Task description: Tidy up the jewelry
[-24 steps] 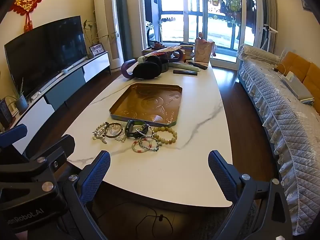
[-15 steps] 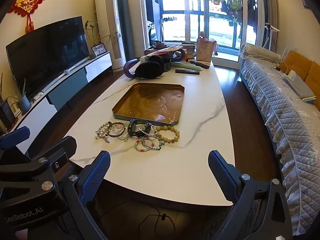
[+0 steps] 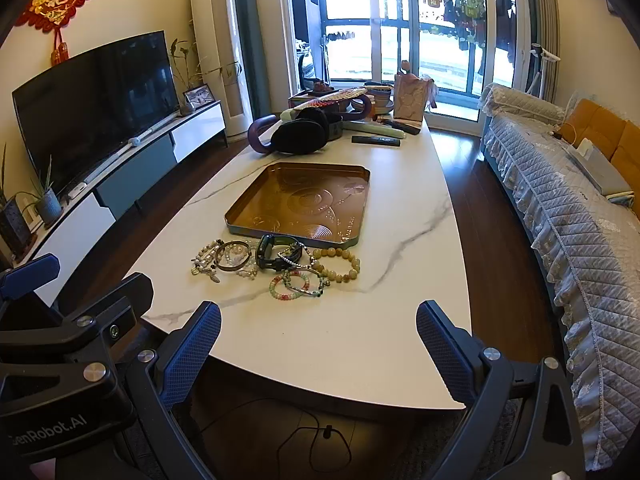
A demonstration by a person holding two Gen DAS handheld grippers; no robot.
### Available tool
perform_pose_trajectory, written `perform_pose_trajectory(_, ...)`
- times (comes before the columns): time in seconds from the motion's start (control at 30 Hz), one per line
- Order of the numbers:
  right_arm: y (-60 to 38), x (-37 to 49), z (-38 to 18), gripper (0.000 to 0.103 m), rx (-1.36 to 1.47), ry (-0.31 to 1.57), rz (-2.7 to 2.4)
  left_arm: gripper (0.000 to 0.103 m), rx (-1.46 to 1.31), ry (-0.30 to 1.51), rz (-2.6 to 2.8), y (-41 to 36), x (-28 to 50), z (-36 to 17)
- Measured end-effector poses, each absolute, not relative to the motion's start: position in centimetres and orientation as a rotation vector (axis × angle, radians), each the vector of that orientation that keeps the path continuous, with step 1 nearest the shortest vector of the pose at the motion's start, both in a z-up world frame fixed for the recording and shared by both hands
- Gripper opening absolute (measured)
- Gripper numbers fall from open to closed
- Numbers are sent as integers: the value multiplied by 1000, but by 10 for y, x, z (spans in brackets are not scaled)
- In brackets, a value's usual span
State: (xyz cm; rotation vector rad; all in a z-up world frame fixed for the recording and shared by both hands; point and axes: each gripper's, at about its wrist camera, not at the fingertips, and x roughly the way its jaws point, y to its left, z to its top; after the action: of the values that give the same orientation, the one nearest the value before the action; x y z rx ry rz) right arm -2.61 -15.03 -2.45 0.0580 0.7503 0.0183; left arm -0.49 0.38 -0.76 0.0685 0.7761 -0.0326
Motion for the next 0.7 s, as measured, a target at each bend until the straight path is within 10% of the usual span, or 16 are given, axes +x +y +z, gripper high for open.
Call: perform_pose_trajectory(0.7,-152,-26,-28,97,70,758,25,103,68,781,-33,3,-5,-9)
